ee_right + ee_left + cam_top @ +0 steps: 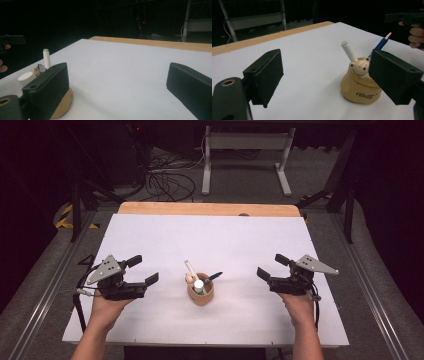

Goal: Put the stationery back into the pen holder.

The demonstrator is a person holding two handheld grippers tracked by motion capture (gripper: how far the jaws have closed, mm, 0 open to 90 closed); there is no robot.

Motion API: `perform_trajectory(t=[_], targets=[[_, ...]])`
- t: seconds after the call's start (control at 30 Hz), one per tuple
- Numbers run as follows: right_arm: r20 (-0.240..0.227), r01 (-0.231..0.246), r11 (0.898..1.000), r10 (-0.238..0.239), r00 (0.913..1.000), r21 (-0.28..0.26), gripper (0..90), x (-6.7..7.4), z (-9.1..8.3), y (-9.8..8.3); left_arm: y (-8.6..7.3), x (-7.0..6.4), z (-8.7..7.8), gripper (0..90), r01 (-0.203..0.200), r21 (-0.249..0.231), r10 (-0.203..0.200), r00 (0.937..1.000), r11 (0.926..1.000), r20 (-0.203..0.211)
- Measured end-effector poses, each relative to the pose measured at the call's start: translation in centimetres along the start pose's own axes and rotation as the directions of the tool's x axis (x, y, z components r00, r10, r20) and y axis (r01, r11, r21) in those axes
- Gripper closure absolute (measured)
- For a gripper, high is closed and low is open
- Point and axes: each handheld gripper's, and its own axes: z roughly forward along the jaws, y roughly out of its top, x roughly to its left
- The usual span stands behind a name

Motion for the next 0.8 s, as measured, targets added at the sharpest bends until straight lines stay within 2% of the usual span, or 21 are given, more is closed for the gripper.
perform_trajectory(t=[0.47,0.8], targets=[[0.008,-0.040,0.999,0.040,0.9992,-0.031,2.3,-0.90,-1.02,0.12,-0.31,0.38,0.08,13.1,0.017,-0.003,-0.017,0.9999,0.9999,-0.003],[0.011,-0.034,0.999,0.035,0.9993,-0.030,2.0,-0.91,-0.98,0.12,-0.29,0.46,0.00,13.1,0.015,-0.007,-0.015,0.9999,0.9999,-0.009]])
